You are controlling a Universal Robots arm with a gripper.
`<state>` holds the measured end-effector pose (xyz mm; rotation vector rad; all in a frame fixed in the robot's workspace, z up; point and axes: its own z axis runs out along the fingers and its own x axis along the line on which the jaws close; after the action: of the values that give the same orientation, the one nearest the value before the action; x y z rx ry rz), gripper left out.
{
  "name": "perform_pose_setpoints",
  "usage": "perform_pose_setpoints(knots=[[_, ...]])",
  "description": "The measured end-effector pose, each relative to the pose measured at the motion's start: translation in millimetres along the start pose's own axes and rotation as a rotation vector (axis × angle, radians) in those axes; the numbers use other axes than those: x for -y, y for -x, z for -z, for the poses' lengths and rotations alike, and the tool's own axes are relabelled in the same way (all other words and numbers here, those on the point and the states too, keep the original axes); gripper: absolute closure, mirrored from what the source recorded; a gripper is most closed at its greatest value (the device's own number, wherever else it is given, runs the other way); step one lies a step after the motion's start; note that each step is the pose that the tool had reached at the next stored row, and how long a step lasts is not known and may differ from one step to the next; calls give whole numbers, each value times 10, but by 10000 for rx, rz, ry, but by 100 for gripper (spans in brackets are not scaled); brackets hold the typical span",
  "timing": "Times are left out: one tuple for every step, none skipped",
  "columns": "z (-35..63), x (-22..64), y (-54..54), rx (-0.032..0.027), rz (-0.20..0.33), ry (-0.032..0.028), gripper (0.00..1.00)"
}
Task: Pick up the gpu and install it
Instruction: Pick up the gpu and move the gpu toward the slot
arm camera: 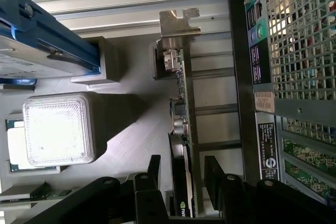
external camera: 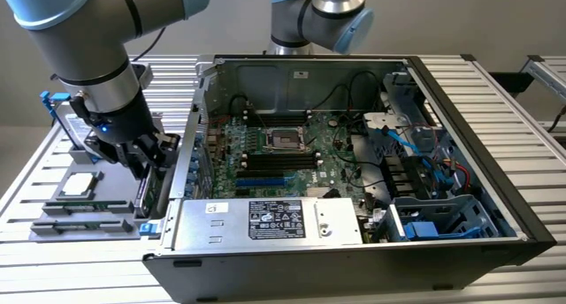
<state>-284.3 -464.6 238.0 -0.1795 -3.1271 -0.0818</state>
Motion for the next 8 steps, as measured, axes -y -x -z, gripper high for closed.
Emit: perform_pose_setpoints(knots=[[-1, 0, 0, 18, 1, 2, 53], [-3, 0, 0, 32, 2, 5, 53], [-4, 0, 0, 42, 3, 5, 53], [-6, 0, 0, 50, 9, 6, 53], [-8, 0, -1, 52, 15, 6, 53], [-9, 0, -2, 52, 22, 5, 53], [-11, 1, -3, 51, 35, 4, 53], [-14, 1, -4, 50, 59, 4, 53]])
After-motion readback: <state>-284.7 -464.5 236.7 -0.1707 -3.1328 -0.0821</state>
